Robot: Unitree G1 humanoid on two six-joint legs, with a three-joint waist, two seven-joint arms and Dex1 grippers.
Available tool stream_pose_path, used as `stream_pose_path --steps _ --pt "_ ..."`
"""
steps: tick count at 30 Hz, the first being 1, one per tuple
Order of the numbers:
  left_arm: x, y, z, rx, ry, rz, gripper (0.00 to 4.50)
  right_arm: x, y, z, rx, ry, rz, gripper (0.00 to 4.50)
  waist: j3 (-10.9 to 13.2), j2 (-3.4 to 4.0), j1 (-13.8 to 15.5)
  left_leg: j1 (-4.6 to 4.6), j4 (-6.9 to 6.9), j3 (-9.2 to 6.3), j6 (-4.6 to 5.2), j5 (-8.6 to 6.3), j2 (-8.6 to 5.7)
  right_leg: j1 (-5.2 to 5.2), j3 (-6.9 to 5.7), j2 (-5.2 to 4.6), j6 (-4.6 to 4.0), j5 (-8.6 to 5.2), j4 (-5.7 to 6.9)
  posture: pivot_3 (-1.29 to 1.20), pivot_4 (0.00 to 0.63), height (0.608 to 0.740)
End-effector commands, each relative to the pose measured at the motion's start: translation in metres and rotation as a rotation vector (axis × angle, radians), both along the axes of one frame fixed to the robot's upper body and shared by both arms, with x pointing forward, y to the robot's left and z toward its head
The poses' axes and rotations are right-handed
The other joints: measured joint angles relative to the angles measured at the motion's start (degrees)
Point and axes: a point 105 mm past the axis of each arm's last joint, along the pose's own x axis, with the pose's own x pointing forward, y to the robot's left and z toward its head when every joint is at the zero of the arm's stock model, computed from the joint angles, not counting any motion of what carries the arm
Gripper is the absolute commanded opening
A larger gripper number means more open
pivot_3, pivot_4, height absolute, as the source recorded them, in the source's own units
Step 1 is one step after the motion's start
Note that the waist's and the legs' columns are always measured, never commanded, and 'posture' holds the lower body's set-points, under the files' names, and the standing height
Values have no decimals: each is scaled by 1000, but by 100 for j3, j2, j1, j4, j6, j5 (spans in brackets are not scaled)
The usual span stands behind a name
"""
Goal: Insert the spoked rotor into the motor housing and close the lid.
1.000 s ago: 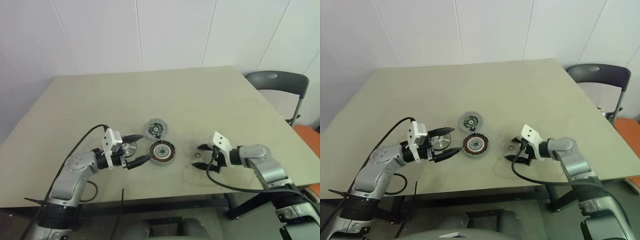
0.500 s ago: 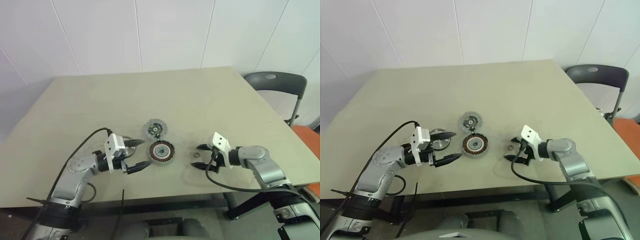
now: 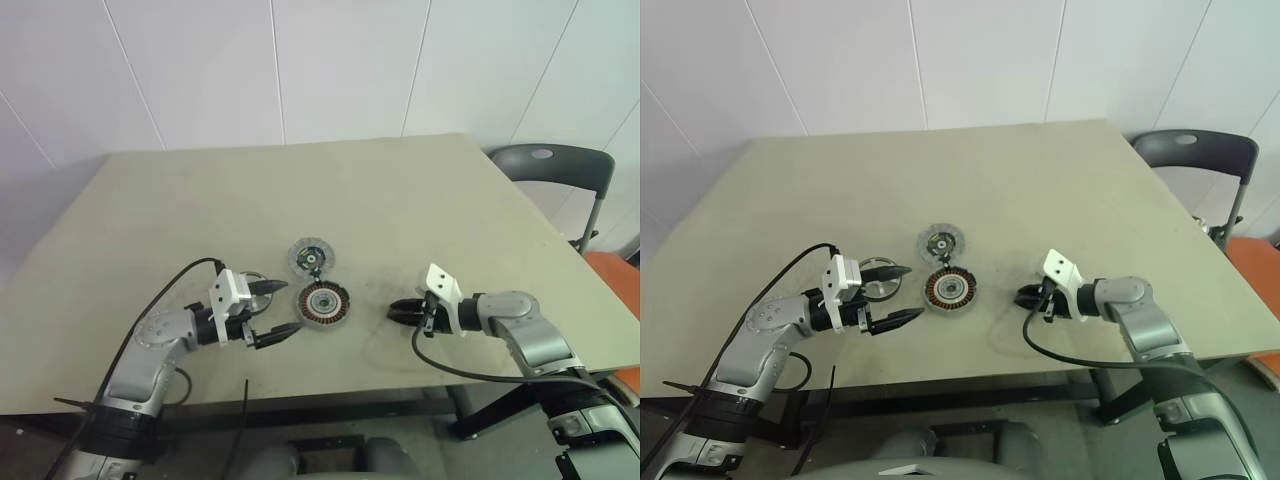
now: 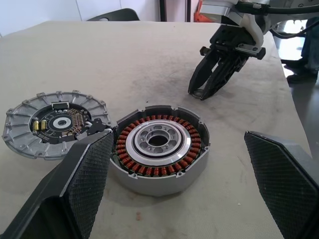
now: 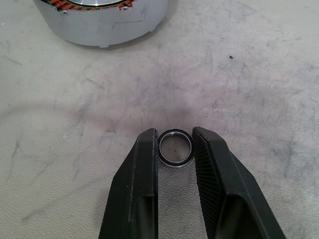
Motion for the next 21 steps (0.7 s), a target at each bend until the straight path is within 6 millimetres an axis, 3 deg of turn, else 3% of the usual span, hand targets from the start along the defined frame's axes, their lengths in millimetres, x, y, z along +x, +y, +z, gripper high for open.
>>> stream_pose_path --steps 1,5,9,16,21 --pt "3 -2 9 -7 -37 9 4500 13 15 26 92 -59 -19 657 0 0 -10 0 0 0 0 0 0 0 0 0 0 0 0 0 0 740" --pt "5 -3 14 -19 -43 29 4500 15 48 73 279 -84 47 657 3 5 -16 -5 -1 4 0 0 7 -12 1 3 -2 3 4 0 0 740" --pt "4 -3 14 -17 -41 39 4500 3 73 93 342 -60 152 657 1 2 23 -10 -5 -1 0 0 10 -18 2 5 -20 17 0 0 0 740" --pt "4 -5 15 -25 -42 60 4500 8 96 52 87 -75 187 657 0 0 121 -9 -5 11 3 -3 9 -17 0 3 -23 18 -7 0 0 740" --pt "3 -3 14 -25 -41 74 4500 9 108 47 80 -72 199 657 0 1 145 -10 -5 10 3 -3 9 -20 0 4 -26 20 -5 0 0 740"
